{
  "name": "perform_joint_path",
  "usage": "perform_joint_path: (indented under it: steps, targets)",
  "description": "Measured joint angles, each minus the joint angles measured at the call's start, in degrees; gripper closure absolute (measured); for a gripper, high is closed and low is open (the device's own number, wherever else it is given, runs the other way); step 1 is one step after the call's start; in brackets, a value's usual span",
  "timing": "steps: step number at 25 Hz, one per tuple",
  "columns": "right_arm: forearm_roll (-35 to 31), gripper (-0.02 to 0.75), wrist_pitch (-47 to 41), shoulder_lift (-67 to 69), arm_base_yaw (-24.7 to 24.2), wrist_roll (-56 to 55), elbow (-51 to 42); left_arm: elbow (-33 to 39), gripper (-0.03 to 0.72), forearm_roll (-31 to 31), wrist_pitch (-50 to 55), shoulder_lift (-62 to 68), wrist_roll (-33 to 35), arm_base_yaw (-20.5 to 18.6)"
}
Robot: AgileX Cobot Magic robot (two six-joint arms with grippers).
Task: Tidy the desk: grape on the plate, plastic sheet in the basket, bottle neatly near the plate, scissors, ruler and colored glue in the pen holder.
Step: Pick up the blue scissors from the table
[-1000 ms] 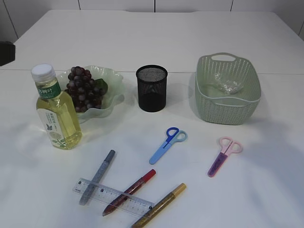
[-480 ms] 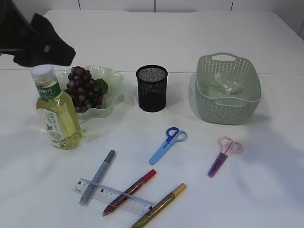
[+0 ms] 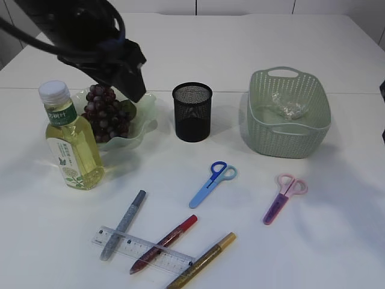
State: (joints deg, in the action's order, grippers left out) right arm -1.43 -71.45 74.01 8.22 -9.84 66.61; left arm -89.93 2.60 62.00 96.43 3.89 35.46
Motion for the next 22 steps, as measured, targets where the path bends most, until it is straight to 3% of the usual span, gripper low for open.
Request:
perform_joint_path:
  steps: [10,22]
  targets:
    - [0.0,0.307,0.1,3.2,0.0,0.9,0.0,-16.8,0.265,2.8,8.4,16.8,3.6,1.9]
    - [-0.1,0.307,0.6,9.9,0.0,1.6,0.0,-26.4,0.265,5.7,8.7,32.6,4.0,3.4]
